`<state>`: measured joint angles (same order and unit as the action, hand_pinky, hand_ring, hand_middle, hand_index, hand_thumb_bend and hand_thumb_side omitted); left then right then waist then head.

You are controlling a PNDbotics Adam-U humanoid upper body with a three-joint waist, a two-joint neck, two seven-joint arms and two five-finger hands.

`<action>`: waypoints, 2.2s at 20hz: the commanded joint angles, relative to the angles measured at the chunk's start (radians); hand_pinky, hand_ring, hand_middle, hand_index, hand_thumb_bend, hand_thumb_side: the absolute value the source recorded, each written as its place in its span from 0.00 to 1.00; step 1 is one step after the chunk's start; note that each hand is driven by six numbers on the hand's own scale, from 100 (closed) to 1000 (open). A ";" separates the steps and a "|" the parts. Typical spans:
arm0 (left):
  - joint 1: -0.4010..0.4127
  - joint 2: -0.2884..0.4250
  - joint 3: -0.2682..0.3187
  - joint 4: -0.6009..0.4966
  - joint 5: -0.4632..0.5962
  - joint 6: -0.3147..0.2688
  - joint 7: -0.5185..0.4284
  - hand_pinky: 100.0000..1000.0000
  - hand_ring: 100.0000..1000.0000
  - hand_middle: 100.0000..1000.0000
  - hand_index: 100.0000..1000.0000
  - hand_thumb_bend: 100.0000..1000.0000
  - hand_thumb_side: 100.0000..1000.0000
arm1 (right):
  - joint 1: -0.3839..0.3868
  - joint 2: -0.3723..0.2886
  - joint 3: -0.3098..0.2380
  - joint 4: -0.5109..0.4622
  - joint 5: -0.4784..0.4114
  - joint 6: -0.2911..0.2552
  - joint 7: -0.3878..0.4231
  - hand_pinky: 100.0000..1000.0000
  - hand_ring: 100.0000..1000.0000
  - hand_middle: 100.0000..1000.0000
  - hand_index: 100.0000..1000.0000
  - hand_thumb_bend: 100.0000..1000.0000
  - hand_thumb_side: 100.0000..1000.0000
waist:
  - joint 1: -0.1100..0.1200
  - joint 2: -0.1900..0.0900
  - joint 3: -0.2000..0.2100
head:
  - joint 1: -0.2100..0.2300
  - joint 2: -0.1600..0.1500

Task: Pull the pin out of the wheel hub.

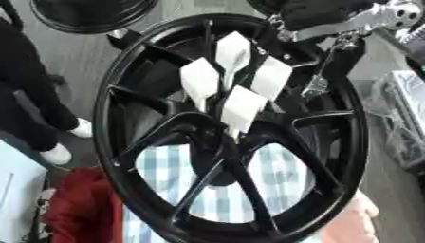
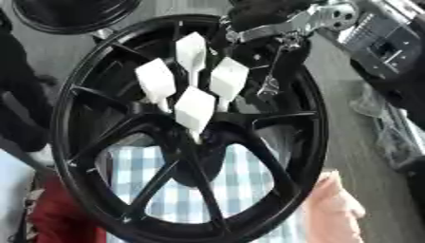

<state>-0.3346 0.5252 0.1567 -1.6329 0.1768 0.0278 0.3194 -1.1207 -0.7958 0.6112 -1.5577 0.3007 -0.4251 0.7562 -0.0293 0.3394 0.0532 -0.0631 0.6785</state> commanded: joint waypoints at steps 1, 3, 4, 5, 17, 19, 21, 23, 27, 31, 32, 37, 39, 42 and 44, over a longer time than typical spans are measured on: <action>-0.005 0.014 0.005 -0.017 -0.007 0.000 -0.003 0.75 0.79 0.80 0.74 0.11 0.65 | -0.013 -0.013 -0.008 -0.001 0.001 -0.037 0.026 0.67 0.64 0.57 0.68 0.40 0.00 | 0.004 -0.016 -0.001 | -0.002 -0.006; -0.005 0.013 0.005 -0.017 -0.007 0.000 -0.004 0.75 0.79 0.80 0.74 0.11 0.66 | -0.012 -0.010 -0.009 0.003 0.005 -0.038 0.021 0.67 0.63 0.56 0.67 0.40 0.00 | 0.004 -0.015 -0.001 | -0.002 -0.007; -0.005 0.012 0.005 -0.017 -0.007 0.000 -0.004 0.75 0.79 0.80 0.74 0.11 0.66 | -0.012 -0.009 -0.009 0.005 0.006 -0.038 0.017 0.67 0.63 0.55 0.66 0.40 0.00 | 0.004 -0.014 -0.001 | -0.002 -0.007; -0.004 0.011 0.005 -0.017 -0.007 0.000 -0.004 0.75 0.79 0.80 0.74 0.11 0.66 | -0.011 -0.008 -0.008 0.007 0.008 -0.037 0.013 0.67 0.62 0.55 0.66 0.39 0.00 | 0.004 -0.014 0.000 | -0.002 -0.008; -0.002 0.008 0.005 -0.017 -0.008 0.000 -0.008 0.75 0.79 0.80 0.74 0.10 0.66 | -0.015 0.004 -0.004 0.023 0.010 -0.013 -0.037 0.64 0.58 0.47 0.59 0.35 0.00 | 0.003 -0.012 0.002 | -0.003 -0.008; -0.002 0.008 0.005 -0.017 -0.008 0.001 -0.009 0.75 0.79 0.80 0.74 0.10 0.66 | -0.018 0.004 -0.005 0.023 0.007 -0.009 -0.037 0.64 0.58 0.47 0.59 0.35 0.00 | 0.002 -0.012 0.001 | -0.003 -0.007; -0.002 0.008 0.004 -0.017 -0.008 0.001 -0.010 0.76 0.79 0.80 0.74 0.10 0.66 | -0.019 0.005 -0.006 0.023 0.004 -0.004 -0.039 0.63 0.58 0.46 0.57 0.34 0.00 | 0.002 -0.012 0.001 | -0.003 -0.008; -0.002 0.008 0.005 -0.017 -0.008 0.001 -0.011 0.76 0.79 0.80 0.74 0.10 0.66 | -0.021 0.006 -0.006 0.022 0.000 0.001 -0.041 0.63 0.57 0.46 0.56 0.33 0.00 | 0.002 -0.012 0.001 | -0.003 -0.008; -0.001 0.009 0.005 -0.017 -0.009 0.001 -0.011 0.76 0.79 0.80 0.74 0.10 0.66 | -0.025 0.002 -0.009 0.017 -0.008 0.009 -0.045 0.62 0.57 0.45 0.52 0.32 0.00 | 0.001 -0.013 -0.002 | -0.001 -0.007; 0.000 0.010 0.005 -0.017 -0.009 0.001 -0.012 0.76 0.79 0.80 0.74 0.10 0.66 | -0.024 -0.011 -0.024 0.003 -0.017 0.022 -0.051 0.62 0.56 0.44 0.50 0.32 0.00 | 0.001 -0.015 -0.004 | -0.001 -0.006; 0.000 0.010 0.005 -0.017 -0.009 0.002 -0.012 0.76 0.79 0.80 0.74 0.10 0.67 | -0.023 -0.014 -0.028 -0.002 -0.019 0.026 -0.053 0.62 0.56 0.44 0.50 0.31 0.00 | 0.001 -0.015 -0.004 | -0.001 -0.006; 0.000 0.011 0.005 -0.017 -0.010 0.002 -0.013 0.76 0.79 0.80 0.74 0.10 0.67 | -0.026 -0.026 -0.045 -0.021 -0.032 0.042 -0.053 0.62 0.56 0.44 0.49 0.31 0.00 | 0.001 -0.015 -0.006 | -0.005 -0.003; 0.000 0.011 0.006 -0.017 -0.011 0.002 -0.013 0.76 0.79 0.80 0.74 0.09 0.67 | -0.025 -0.034 -0.054 -0.031 -0.041 0.049 -0.054 0.62 0.56 0.44 0.49 0.31 0.00 | 0.001 -0.015 -0.006 | -0.005 -0.003; 0.000 0.012 0.006 -0.018 -0.011 0.002 -0.012 0.76 0.79 0.80 0.74 0.09 0.67 | -0.022 -0.048 -0.073 -0.052 -0.058 0.061 -0.052 0.62 0.56 0.44 0.49 0.31 0.00 | 0.001 -0.016 -0.006 | -0.005 -0.002; 0.000 0.013 0.006 -0.018 -0.011 0.002 -0.011 0.76 0.79 0.80 0.74 0.09 0.67 | -0.019 -0.059 -0.086 -0.066 -0.072 0.071 -0.047 0.62 0.56 0.43 0.49 0.31 0.00 | 0.001 -0.016 -0.006 | -0.005 -0.001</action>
<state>-0.3270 0.5172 0.1566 -1.6329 0.1755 0.0312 0.3089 -1.1251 -0.8187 0.5503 -1.6016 0.2408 -0.3618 0.7094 -0.0315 0.3432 0.0476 -0.0644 0.6792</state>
